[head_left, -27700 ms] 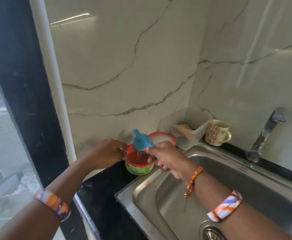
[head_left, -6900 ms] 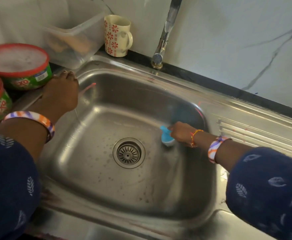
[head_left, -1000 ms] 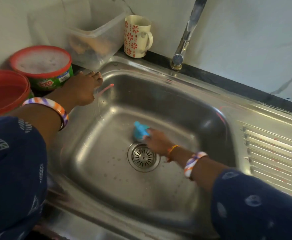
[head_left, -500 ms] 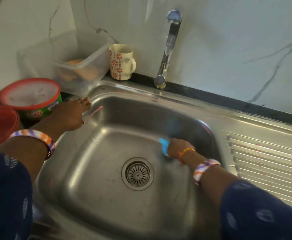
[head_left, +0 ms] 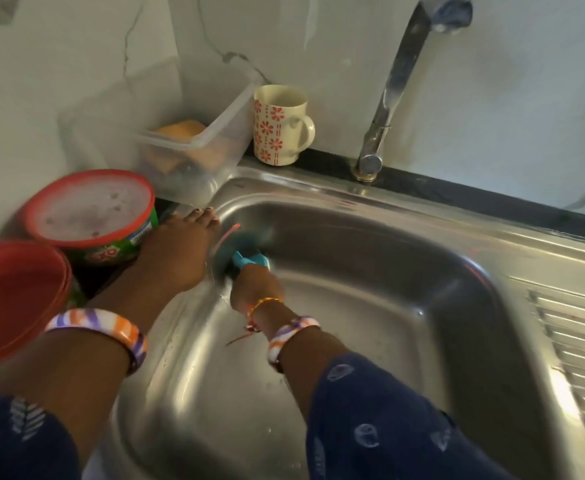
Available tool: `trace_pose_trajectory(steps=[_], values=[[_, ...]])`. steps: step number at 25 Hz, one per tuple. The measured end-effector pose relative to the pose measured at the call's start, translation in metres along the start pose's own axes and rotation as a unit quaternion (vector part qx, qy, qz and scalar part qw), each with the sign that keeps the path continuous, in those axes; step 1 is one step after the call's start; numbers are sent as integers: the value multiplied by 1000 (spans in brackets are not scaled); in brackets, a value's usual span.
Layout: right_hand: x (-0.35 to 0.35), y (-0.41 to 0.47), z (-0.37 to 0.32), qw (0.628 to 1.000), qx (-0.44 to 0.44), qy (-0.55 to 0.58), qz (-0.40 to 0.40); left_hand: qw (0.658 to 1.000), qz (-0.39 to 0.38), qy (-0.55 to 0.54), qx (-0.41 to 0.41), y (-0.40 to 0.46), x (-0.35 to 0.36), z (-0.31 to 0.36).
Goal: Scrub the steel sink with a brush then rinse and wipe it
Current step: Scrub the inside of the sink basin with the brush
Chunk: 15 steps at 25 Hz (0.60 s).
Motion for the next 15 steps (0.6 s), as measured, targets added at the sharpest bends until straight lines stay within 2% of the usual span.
trace_pose_trajectory(steps=[2,3,5,7,9,10,12,15], values=[[-12,-7,35,1000,-9,-19,9,1000,4,-5,0,-3,-2,0],[-26,-16,65,999,14,-48,19,1000,9,-10,-2,-5,-3,1],[-69,-37,141,987,125,-101,30,999,18,-27,-9,-6,-6,3],[-106,-74,205,951,295,-86,18,999,19,-31,-8,-7,-7,4],[-115,-93,223,929,363,-72,3,999,22,-24,-6,-7,-5,4],[-108,-87,212,931,358,-57,30,999,26,-23,-3,-6,-3,3],[-79,-54,165,962,257,-20,91,999,37,-15,3,-5,-3,2],[-7,-16,53,995,78,1,64,999,46,-1,1,-3,-2,4]])
Point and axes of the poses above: each hand's wrist, its own y-axis towards the middle knuckle, its own x-axis out of the palm, z = x × y, the point moved 6 cm from there along y, towards the middle knuckle, and after that the axes turned 4 degrees about x, right-handed, at the moved point
